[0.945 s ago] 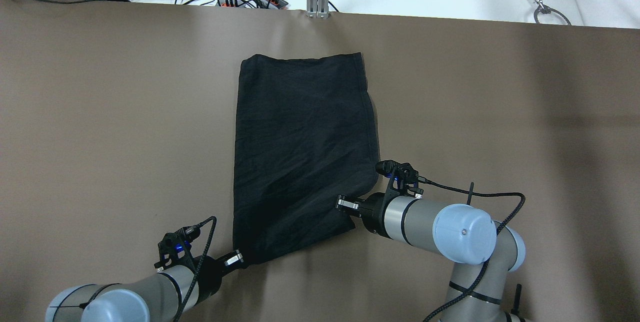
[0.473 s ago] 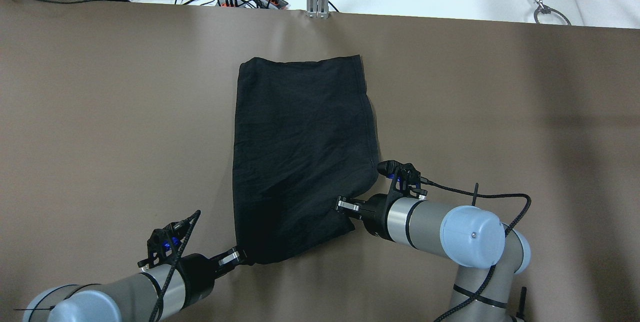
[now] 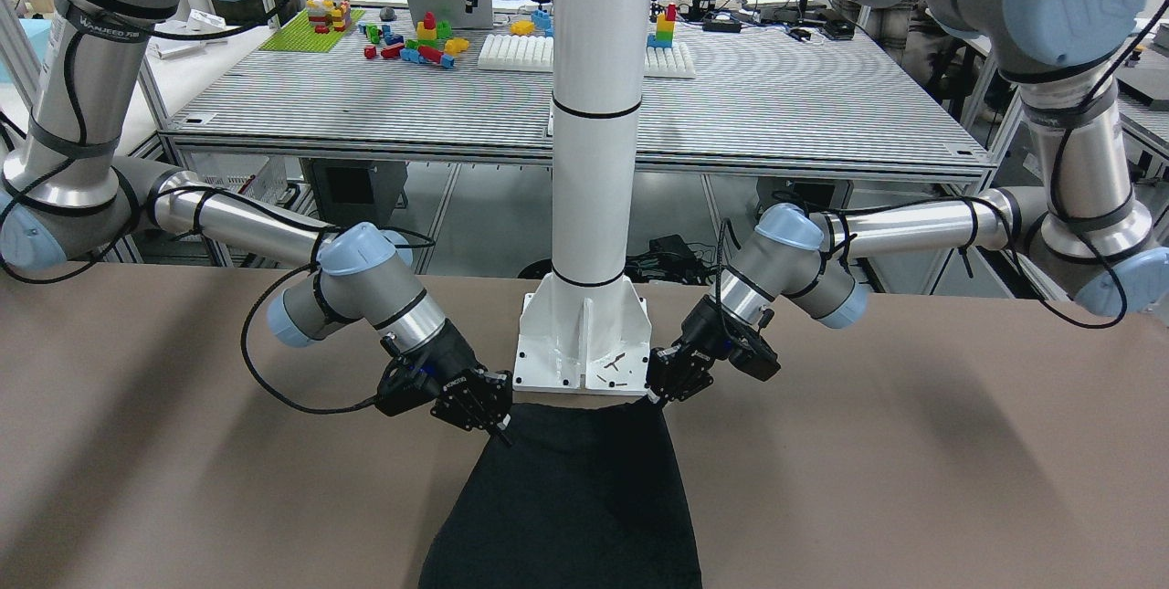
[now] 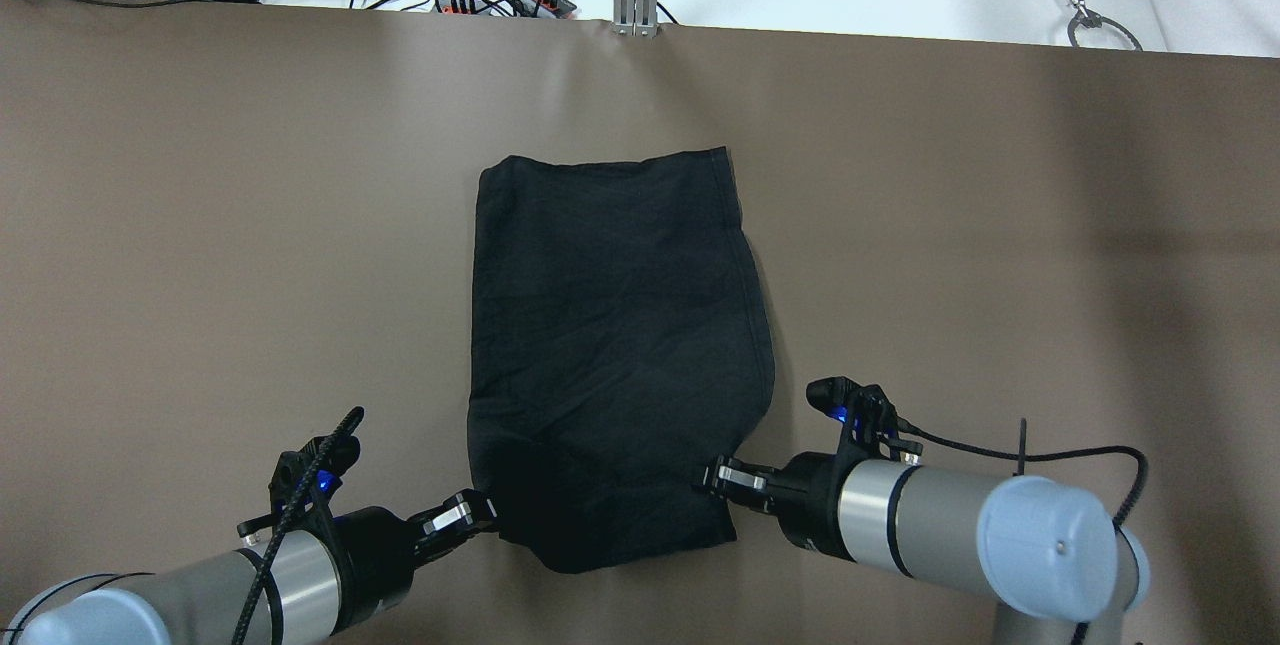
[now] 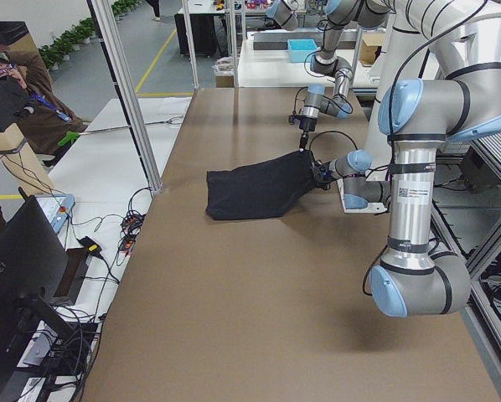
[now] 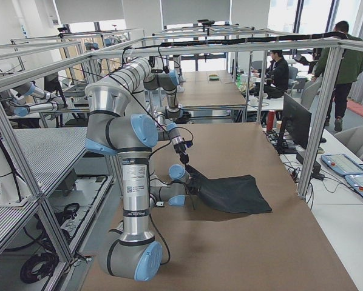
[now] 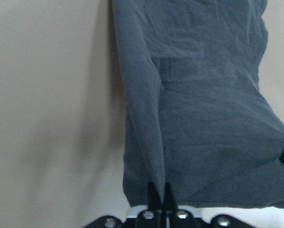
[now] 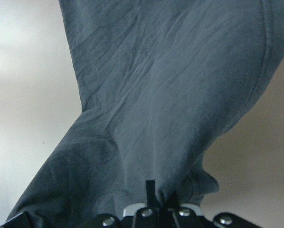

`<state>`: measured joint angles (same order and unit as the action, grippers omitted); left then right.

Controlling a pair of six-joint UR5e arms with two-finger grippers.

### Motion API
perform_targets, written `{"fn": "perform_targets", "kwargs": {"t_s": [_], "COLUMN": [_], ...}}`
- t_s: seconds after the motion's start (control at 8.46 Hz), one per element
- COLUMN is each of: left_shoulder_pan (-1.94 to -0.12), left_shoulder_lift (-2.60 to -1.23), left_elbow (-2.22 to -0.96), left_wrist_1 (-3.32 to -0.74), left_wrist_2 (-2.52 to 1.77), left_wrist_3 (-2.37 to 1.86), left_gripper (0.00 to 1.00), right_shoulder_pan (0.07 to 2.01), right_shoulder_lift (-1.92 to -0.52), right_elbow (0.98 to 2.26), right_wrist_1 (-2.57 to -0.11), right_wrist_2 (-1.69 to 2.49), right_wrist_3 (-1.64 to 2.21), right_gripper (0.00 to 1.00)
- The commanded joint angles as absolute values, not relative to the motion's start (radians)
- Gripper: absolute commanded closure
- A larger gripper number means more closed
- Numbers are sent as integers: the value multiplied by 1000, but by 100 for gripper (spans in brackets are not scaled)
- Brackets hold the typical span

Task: Fold clothes
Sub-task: 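Lift the near edge with both grippers and fold it away from the robot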

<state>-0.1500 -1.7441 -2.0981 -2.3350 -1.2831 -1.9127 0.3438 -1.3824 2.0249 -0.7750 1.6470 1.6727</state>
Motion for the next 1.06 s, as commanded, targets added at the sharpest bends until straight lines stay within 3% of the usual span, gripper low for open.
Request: {"fn": "perform_targets", "kwargs": {"t_s": [0.0, 0.35, 0.95], "left_shoulder_pan": [-98, -110, -274], "left_shoulder_lift": [-1801, -1796, -1792], "left_elbow": [-2129, -2120, -2082], "left_wrist_1": [-2333, -2335, -2330], "left_wrist_2": [-1286, -1305, -1308], "left_wrist_3": [-1845, -1824, -1833], "left_gripper": [100, 100, 100], "right_shoulder_pan": [200, 189, 425], "right_shoulder_lift": [-1500, -1497, -1372], "right_elbow": [2161, 2145, 2039], "right_wrist_1": [-769, -764, -779], "right_wrist_2": [1593, 1528, 1529], "right_wrist_3": [1795, 1787, 1775], "right_gripper": [100, 100, 100]}}
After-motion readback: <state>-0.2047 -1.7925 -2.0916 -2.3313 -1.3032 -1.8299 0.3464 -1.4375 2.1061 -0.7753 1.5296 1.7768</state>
